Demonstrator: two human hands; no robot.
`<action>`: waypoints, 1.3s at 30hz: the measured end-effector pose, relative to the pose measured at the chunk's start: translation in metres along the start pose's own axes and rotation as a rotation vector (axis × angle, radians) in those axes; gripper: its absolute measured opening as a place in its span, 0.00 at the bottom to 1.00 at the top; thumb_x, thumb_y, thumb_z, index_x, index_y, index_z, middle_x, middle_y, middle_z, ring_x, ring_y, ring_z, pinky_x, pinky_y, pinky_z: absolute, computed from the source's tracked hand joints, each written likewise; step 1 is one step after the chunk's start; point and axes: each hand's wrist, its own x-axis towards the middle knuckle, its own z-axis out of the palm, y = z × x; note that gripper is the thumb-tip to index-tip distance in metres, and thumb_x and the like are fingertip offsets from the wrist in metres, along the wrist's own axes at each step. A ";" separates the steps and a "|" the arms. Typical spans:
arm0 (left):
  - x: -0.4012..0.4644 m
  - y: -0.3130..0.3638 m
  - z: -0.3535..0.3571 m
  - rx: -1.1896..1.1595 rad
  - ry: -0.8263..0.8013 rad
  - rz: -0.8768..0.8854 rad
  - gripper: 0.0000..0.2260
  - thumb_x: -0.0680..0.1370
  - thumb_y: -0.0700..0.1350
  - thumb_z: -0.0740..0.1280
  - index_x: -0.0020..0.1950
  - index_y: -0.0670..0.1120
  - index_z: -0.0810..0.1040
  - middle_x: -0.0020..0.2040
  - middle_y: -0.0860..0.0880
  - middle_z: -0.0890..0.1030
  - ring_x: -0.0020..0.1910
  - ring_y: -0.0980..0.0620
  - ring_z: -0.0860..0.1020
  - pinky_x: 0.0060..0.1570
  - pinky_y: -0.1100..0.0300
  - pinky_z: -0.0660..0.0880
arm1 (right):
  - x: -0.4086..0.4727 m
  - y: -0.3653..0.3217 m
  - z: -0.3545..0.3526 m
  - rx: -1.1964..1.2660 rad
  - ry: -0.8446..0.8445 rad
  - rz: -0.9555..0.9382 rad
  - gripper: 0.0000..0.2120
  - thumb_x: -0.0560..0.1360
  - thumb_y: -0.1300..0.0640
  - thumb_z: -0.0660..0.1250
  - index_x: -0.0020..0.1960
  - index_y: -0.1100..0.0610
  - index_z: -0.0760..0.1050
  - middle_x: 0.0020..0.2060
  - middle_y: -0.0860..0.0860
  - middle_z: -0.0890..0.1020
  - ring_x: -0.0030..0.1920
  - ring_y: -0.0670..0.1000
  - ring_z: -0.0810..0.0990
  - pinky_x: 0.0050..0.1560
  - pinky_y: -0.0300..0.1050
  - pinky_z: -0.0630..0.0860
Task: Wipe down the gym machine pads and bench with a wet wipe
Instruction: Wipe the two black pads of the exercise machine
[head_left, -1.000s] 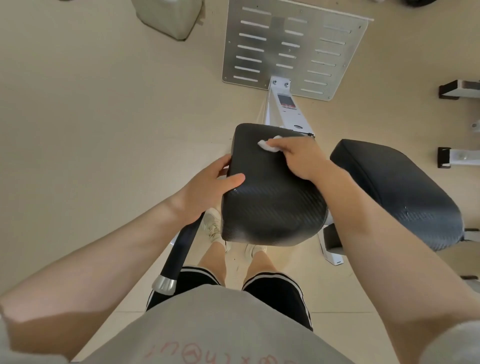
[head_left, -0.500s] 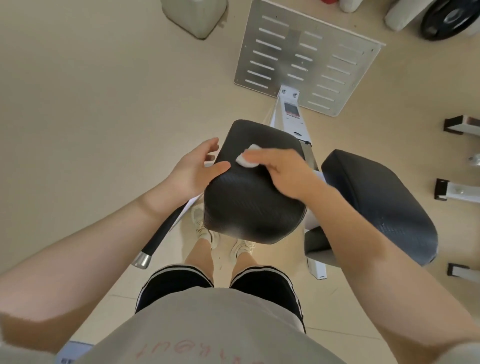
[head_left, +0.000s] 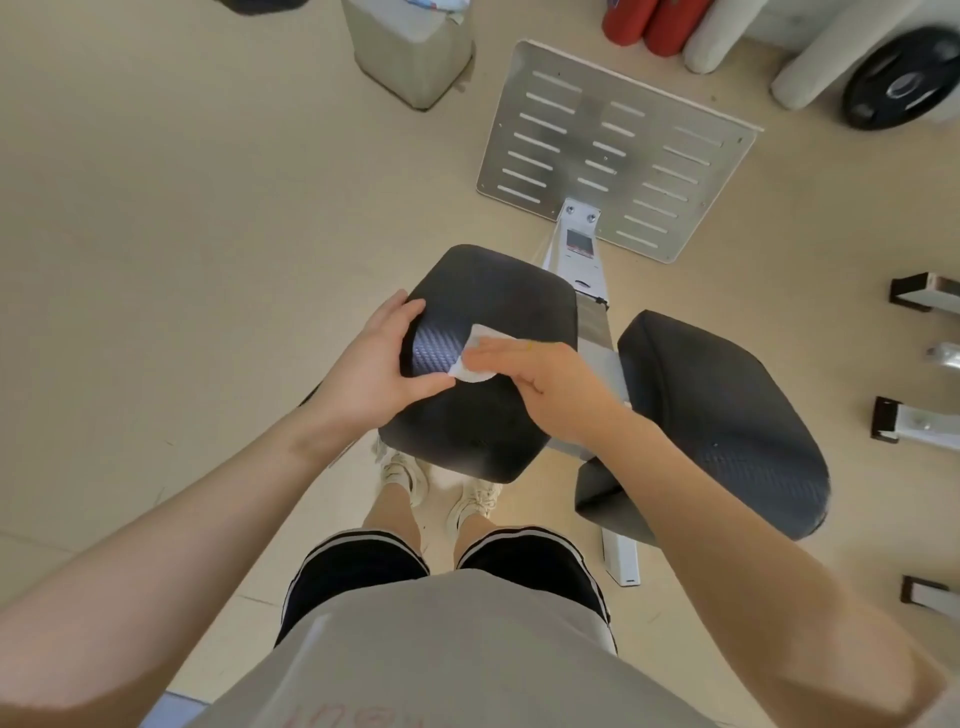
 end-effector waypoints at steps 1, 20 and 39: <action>-0.002 0.000 0.003 0.005 0.001 -0.014 0.38 0.71 0.47 0.72 0.75 0.46 0.56 0.76 0.49 0.54 0.74 0.52 0.55 0.71 0.57 0.55 | 0.001 0.006 -0.002 0.008 0.032 0.006 0.19 0.78 0.68 0.56 0.64 0.55 0.74 0.65 0.51 0.74 0.67 0.50 0.70 0.63 0.28 0.56; -0.009 -0.004 0.026 0.127 0.147 -0.025 0.39 0.72 0.41 0.71 0.75 0.42 0.52 0.76 0.46 0.56 0.74 0.48 0.55 0.72 0.50 0.56 | -0.026 0.035 0.006 -0.078 0.095 0.008 0.20 0.76 0.69 0.60 0.67 0.59 0.69 0.65 0.56 0.73 0.66 0.56 0.70 0.64 0.44 0.67; -0.012 -0.003 0.016 -0.239 0.092 -0.019 0.21 0.73 0.34 0.65 0.63 0.49 0.67 0.55 0.56 0.70 0.55 0.62 0.70 0.59 0.65 0.67 | -0.031 0.015 0.033 -0.195 0.447 0.316 0.20 0.75 0.68 0.58 0.65 0.55 0.68 0.61 0.53 0.73 0.62 0.53 0.71 0.62 0.46 0.69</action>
